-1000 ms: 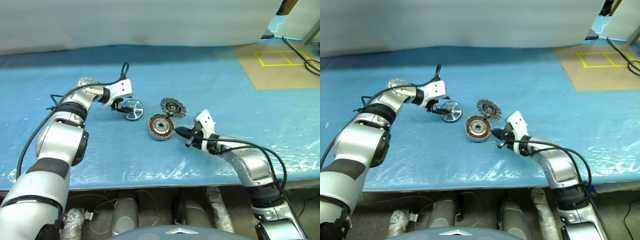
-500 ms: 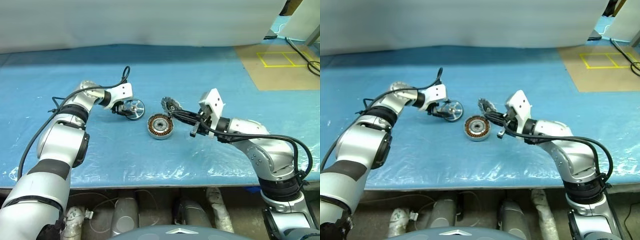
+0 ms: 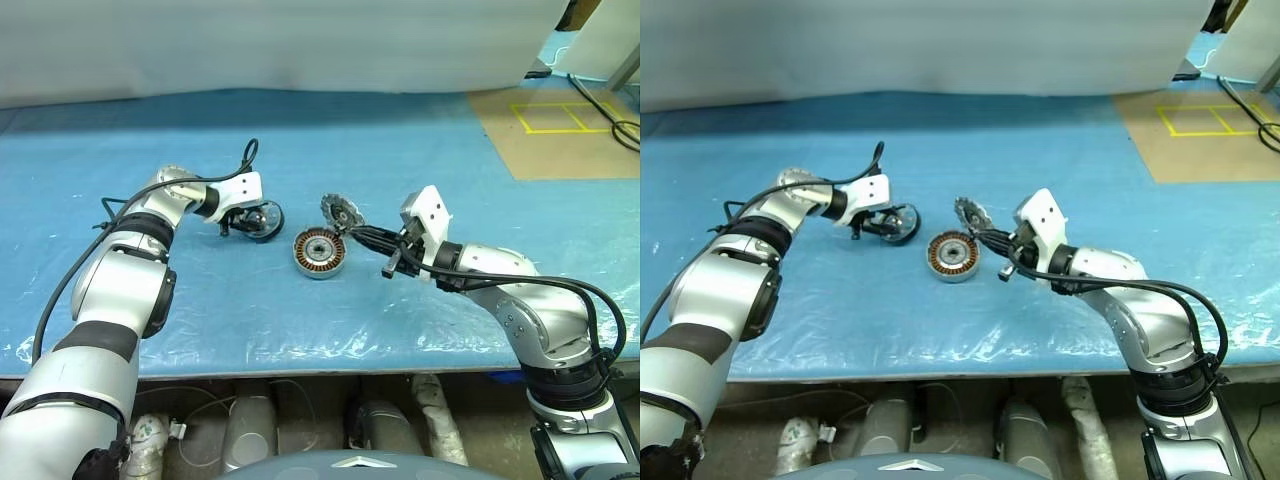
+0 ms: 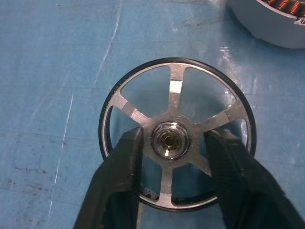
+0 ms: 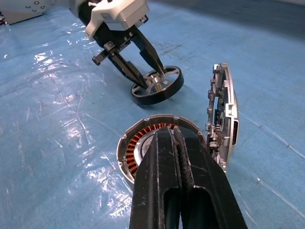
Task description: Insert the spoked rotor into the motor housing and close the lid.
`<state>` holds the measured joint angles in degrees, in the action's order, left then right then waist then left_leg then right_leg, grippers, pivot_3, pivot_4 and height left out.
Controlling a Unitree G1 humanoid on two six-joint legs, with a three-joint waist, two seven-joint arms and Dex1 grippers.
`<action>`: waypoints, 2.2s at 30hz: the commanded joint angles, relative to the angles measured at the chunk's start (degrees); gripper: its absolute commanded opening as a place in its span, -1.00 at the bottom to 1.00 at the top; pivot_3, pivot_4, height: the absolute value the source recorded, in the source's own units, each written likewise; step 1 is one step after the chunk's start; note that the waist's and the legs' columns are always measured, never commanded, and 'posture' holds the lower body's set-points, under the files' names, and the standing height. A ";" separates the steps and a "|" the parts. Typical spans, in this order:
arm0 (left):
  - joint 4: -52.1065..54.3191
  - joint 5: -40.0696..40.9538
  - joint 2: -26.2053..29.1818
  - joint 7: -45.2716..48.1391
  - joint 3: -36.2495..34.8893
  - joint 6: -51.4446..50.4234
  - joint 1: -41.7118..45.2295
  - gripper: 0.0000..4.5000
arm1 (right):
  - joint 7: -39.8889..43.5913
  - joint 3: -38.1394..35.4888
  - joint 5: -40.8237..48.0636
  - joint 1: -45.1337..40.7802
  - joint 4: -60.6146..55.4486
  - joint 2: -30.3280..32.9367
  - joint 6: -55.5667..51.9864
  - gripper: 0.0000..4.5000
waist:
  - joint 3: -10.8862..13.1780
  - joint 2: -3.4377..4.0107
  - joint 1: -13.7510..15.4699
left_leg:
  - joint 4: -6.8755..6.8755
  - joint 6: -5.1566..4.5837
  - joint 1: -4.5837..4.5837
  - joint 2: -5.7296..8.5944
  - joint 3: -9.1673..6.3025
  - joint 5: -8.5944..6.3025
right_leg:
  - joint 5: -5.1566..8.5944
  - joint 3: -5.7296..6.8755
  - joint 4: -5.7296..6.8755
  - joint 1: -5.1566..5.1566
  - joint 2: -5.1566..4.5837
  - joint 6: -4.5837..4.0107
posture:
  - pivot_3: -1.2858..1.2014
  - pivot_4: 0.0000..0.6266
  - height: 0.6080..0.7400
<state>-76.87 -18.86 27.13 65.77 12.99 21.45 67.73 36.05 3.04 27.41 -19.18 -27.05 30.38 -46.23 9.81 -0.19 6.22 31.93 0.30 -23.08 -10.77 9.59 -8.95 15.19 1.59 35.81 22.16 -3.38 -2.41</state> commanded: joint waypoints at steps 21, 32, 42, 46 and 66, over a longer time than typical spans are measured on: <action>5.93 14.36 -0.40 12.69 -11.60 1.04 -2.04 -0.41 | 3.99 4.21 -3.88 5.78 5.14 3.73 4.80 -1.00 | 0.02 -0.04 0.89 | 0.01 0.00 -0.04 0.00 -0.01 0.00 | 0.00 0.01 -0.02 0.02 -0.01 0.00 | 0.03 -0.52 1.00; 8.17 16.63 1.29 10.43 -13.07 -0.34 -3.92 -0.41 | -2.04 6.31 -13.31 2.27 23.93 -4.05 15.83 -1.00 | 0.03 -0.03 0.74 | 0.08 0.00 -0.08 -0.01 0.01 0.00 | 0.00 -0.02 0.07 0.10 -0.01 -0.02 | 0.03 -0.52 1.00; 10.05 18.49 1.32 10.19 -13.14 -1.58 -5.83 -0.41 | -2.35 9.86 -17.84 -2.10 29.09 -9.67 20.04 -1.00 | 0.03 -0.03 0.74 | 0.12 -0.01 -0.15 -0.05 0.02 0.00 | 0.01 0.01 0.05 0.11 0.00 -0.03 | 0.03 -0.52 1.00; 10.03 18.61 1.05 9.63 -12.94 -1.45 -6.02 -0.41 | -3.79 10.25 -20.16 -5.98 35.49 -13.64 23.43 -1.00 | 0.03 -0.03 0.49 | 0.14 -0.01 -0.12 -0.08 0.04 0.00 | 0.03 0.00 0.11 0.13 0.00 -0.07 | 0.03 -0.52 1.00; 14.63 18.55 4.98 19.98 -9.96 -2.83 -7.91 -0.41 | 6.73 11.10 -21.13 -4.16 31.91 -10.38 23.61 -1.00 | 0.04 -0.04 0.91 | 0.13 -0.01 -0.30 -0.10 0.08 0.00 | 0.01 0.01 0.07 0.27 0.00 -0.05 | 0.03 -0.52 1.00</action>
<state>-65.80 -1.71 30.72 82.94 3.09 18.04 59.70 40.35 13.93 4.76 -24.55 8.92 18.86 -20.74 9.85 -0.23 7.14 32.06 0.28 -23.38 -10.87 9.67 -8.95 15.20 1.61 35.86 22.40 -3.38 -2.46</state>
